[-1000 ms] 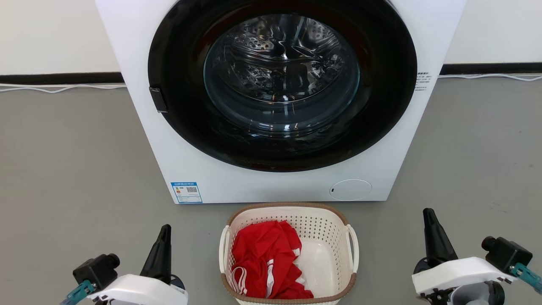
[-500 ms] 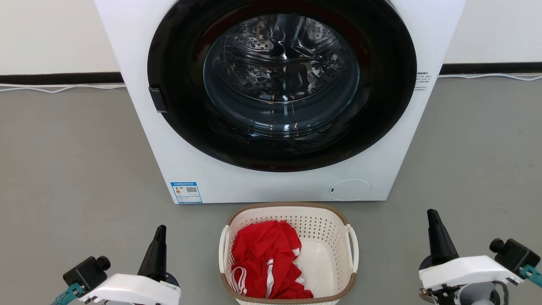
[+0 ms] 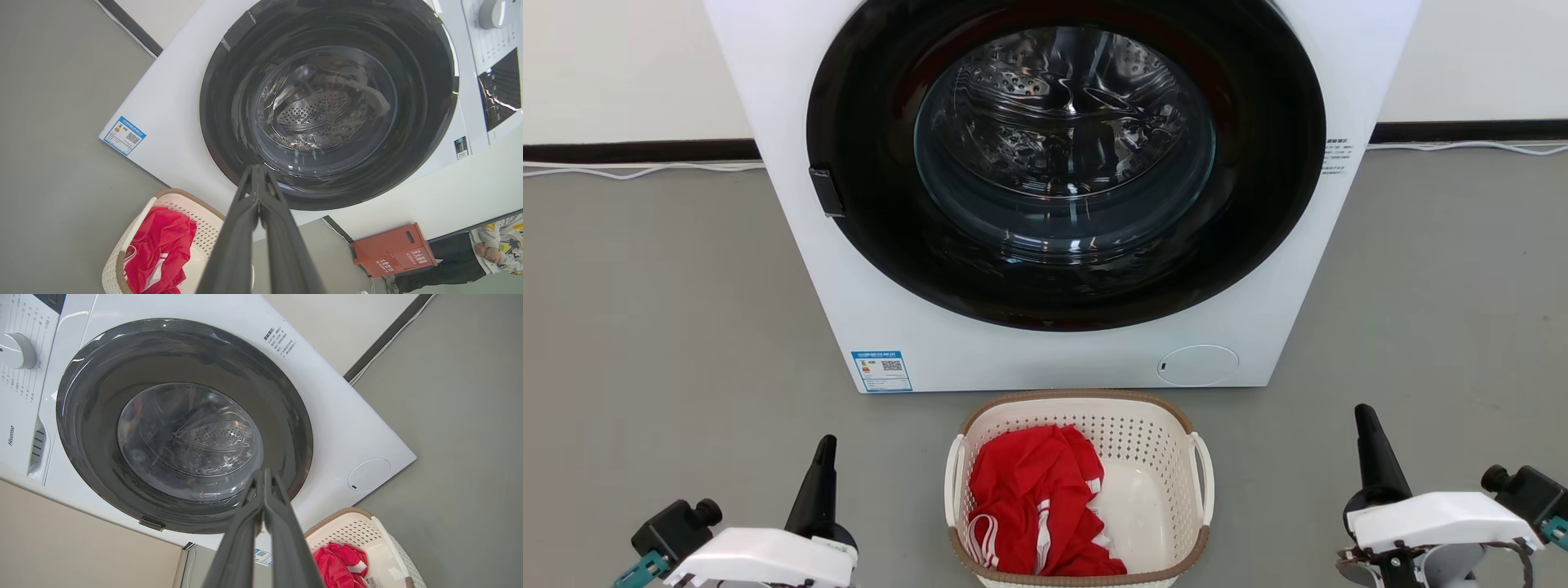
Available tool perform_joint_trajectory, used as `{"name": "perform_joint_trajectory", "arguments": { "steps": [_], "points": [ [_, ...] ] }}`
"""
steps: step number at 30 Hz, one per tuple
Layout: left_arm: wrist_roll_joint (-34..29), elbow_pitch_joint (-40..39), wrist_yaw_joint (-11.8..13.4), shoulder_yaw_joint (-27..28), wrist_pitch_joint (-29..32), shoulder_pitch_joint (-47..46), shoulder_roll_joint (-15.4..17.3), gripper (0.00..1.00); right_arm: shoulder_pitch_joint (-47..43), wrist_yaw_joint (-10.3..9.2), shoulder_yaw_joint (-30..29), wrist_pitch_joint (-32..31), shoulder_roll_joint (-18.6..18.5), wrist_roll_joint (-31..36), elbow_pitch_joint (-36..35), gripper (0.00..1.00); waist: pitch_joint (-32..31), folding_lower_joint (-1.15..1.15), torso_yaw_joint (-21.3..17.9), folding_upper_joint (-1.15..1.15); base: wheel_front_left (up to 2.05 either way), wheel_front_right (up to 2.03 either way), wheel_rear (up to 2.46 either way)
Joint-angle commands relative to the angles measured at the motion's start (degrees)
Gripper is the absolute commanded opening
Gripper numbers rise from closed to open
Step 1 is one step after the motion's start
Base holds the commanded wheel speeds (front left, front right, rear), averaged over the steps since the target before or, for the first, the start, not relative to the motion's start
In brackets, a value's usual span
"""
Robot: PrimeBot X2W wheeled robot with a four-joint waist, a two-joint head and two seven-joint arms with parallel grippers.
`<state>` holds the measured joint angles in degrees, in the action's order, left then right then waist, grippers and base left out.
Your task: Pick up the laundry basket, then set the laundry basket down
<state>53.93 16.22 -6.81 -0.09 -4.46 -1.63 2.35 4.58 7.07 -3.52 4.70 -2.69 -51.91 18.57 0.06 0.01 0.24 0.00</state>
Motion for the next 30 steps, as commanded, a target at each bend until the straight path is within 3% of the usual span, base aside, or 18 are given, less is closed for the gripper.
{"name": "perform_joint_trajectory", "arguments": {
  "steps": [1, 30],
  "points": [
    [1.38, -1.70, -0.31, 1.26, 0.39, -2.99, 0.44, 0.00, 1.71, 0.21, 0.37, -0.63, -0.20, -1.42, -2.04, 0.00, 0.00, 0.00, 0.00, 0.00, 0.00, 0.00, 0.00],
    [18.41, -1.91, -0.48, 3.75, 5.29, -3.72, 0.48, 0.00, 1.66, 0.31, -1.19, -5.51, -0.19, -19.37, -3.20, 0.00, 0.06, 0.00, -0.11, 0.00, 0.00, 0.00, 0.00]
  ]
}}
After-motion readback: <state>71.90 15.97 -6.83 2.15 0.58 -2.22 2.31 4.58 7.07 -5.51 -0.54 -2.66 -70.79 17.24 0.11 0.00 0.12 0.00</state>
